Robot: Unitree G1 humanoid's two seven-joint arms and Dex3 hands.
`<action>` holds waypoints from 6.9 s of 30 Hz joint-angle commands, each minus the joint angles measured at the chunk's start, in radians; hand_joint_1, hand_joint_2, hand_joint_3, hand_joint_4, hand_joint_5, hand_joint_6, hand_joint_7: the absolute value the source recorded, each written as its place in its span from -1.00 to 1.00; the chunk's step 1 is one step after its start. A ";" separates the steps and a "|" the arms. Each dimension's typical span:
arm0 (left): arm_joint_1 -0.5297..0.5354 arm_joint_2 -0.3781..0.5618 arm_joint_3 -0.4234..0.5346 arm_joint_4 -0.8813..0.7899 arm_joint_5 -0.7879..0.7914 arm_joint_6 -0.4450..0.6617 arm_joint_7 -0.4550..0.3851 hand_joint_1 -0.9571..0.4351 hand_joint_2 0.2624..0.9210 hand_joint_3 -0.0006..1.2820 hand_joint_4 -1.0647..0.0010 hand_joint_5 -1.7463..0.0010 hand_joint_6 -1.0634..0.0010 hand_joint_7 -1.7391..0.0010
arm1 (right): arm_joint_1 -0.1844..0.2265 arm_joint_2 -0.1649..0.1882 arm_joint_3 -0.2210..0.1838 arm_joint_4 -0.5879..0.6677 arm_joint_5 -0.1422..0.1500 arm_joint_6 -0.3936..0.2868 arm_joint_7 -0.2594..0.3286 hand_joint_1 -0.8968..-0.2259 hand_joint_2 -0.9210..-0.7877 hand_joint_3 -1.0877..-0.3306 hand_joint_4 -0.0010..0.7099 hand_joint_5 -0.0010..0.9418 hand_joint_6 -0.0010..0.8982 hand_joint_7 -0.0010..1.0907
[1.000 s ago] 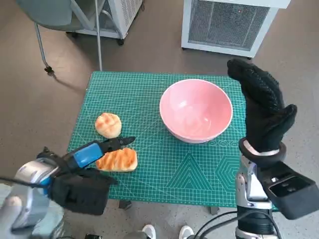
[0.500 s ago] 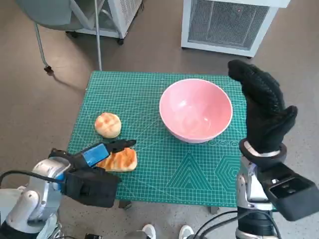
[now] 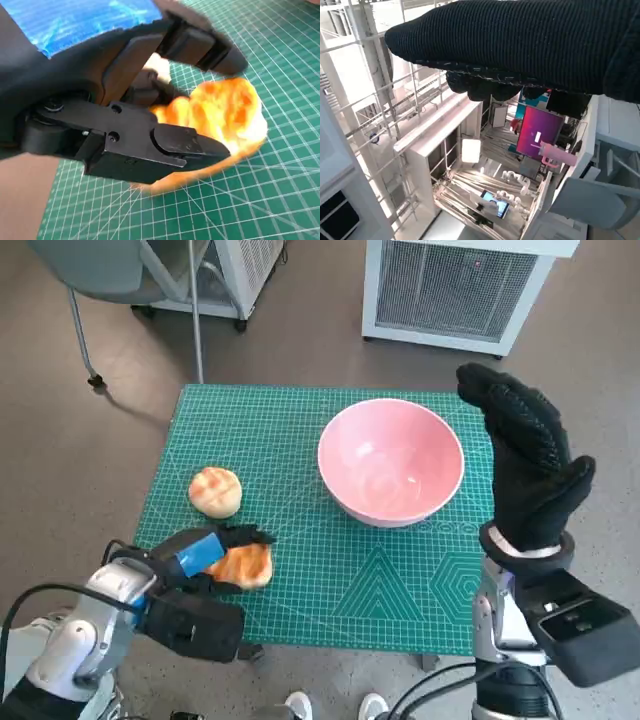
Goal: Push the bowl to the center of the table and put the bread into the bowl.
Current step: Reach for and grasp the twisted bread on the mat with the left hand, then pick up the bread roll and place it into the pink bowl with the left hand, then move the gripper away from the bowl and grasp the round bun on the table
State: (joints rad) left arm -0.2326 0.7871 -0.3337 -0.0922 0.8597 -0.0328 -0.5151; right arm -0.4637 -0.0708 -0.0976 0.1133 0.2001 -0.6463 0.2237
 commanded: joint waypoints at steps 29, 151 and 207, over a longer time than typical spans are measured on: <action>-0.337 -0.102 0.201 -0.285 -0.240 0.073 -0.098 0.38 0.92 -0.90 -0.43 -0.27 -0.27 -0.27 | 0.020 -0.003 0.001 0.008 0.020 0.008 0.012 0.39 -1.00 0.32 0.03 -0.97 -1.00 0.48; -0.421 0.083 0.145 0.359 -0.361 0.031 -0.197 0.17 0.55 -0.99 0.74 1.00 0.39 1.00 | 0.037 -0.012 0.008 -0.006 0.061 0.034 0.025 0.36 -1.00 0.33 0.08 -0.94 -1.00 0.50; -0.664 -0.105 -0.166 1.102 -0.135 -0.374 0.253 0.37 1.00 -0.87 -0.21 -0.41 -0.21 -0.30 | 0.049 -0.015 -0.019 -0.011 0.009 0.015 -0.005 0.34 -1.00 0.36 0.06 -0.93 -1.00 0.52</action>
State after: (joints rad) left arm -0.8793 0.6629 -0.5133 1.0198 0.7409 -0.4038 -0.2414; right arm -0.4291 -0.0869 -0.1123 0.0946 0.2167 -0.6366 0.2285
